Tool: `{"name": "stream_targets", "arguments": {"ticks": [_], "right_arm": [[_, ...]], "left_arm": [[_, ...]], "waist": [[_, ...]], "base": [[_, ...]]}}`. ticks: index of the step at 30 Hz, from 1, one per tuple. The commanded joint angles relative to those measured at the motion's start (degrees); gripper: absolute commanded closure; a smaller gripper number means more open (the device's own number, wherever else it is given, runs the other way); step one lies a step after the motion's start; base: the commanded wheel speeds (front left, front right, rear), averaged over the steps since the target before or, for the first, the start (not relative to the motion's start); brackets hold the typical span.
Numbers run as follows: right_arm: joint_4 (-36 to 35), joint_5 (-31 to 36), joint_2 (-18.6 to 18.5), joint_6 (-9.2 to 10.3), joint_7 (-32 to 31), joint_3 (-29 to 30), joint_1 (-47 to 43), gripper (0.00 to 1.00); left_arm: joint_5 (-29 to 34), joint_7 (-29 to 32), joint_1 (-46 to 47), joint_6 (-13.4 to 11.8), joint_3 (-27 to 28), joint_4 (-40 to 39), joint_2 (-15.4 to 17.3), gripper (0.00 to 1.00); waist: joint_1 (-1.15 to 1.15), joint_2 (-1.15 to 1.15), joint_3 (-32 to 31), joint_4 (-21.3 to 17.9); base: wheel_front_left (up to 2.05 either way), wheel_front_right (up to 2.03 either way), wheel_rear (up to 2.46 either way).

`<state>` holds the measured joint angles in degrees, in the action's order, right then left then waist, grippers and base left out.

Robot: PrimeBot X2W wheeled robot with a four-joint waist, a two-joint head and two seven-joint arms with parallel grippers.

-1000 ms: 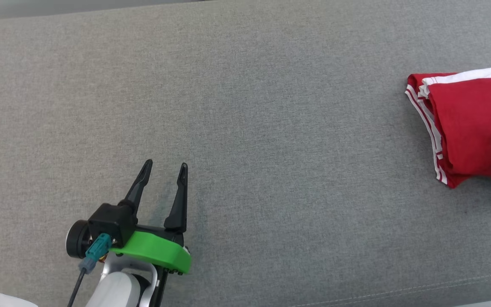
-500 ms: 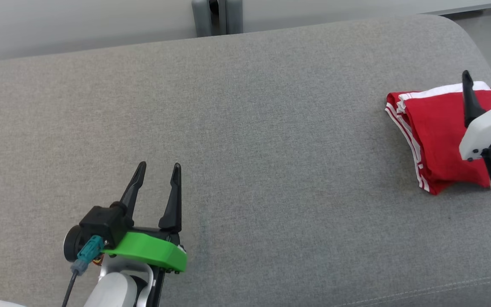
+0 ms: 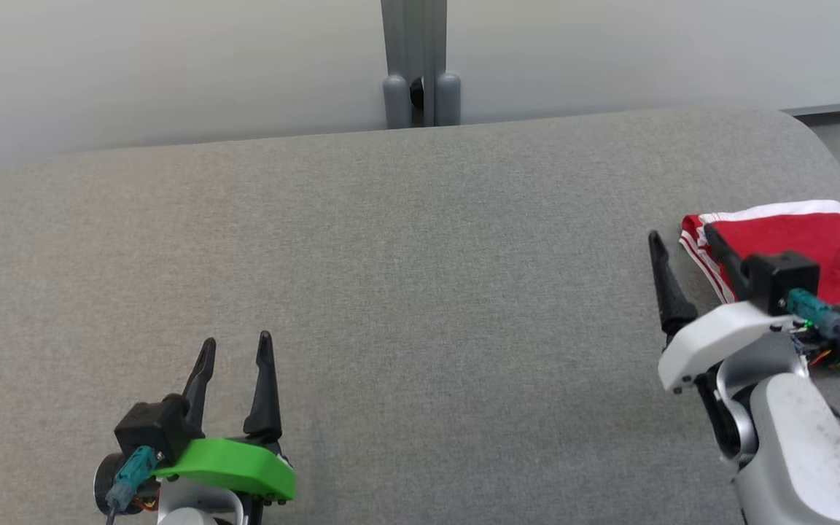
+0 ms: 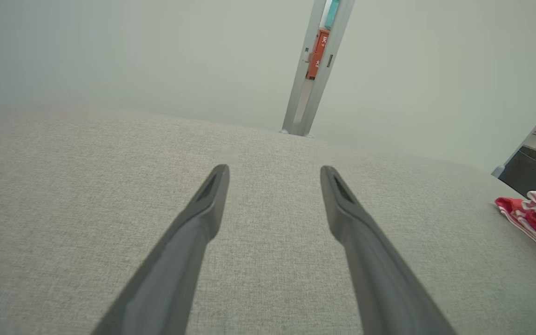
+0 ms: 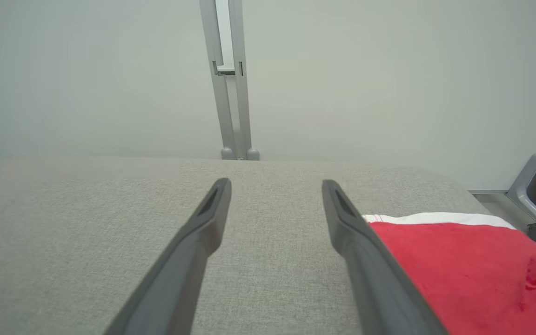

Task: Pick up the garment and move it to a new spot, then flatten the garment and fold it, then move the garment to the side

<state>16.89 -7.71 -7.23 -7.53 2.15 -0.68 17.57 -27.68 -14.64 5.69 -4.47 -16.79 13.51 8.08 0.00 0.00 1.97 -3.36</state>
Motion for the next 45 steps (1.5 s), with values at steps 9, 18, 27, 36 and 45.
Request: {"name": "stream_targets", "arguments": {"ticks": [9,18,27,36,45], "right_arm": [[-3.6,0.66,4.14,0.1,3.72,-0.88,-9.26,0.0],[-1.71,-3.33,4.27,0.1,8.01,-0.74,-12.72,0.0],[1.2,-3.67,4.29,0.1,9.6,-1.04,-11.49,0.0],[2.23,-3.72,4.29,0.1,10.19,-1.18,-10.99,0.0],[3.43,-3.77,4.58,-0.01,9.89,-1.22,-12.28,1.0]], "left_arm": [[1.69,-0.53,-2.99,-0.84,1.84,1.71,0.01,0.0],[3.91,-0.53,-3.54,-0.72,2.73,1.76,-0.34,0.0],[4.09,-0.54,-3.57,-0.26,3.24,3.53,-0.87,0.0],[4.68,-0.54,-3.07,0.2,3.45,4.11,-1.1,0.0],[3.79,-0.12,-3.25,0.47,3.27,5.16,-1.75,1.0]], "waist": [[0.0,0.0,-3.41,3.04],[0.0,0.0,-3.82,3.69],[0.0,0.0,-4.0,4.12],[0.0,0.0,-4.04,4.1],[0.0,0.0,-3.94,4.05]], "base": [[0.0,0.0,0.0],[0.0,0.0,0.0],[0.0,0.0,0.0],[0.0,0.0,0.0],[0.0,0.0,0.0]]}}
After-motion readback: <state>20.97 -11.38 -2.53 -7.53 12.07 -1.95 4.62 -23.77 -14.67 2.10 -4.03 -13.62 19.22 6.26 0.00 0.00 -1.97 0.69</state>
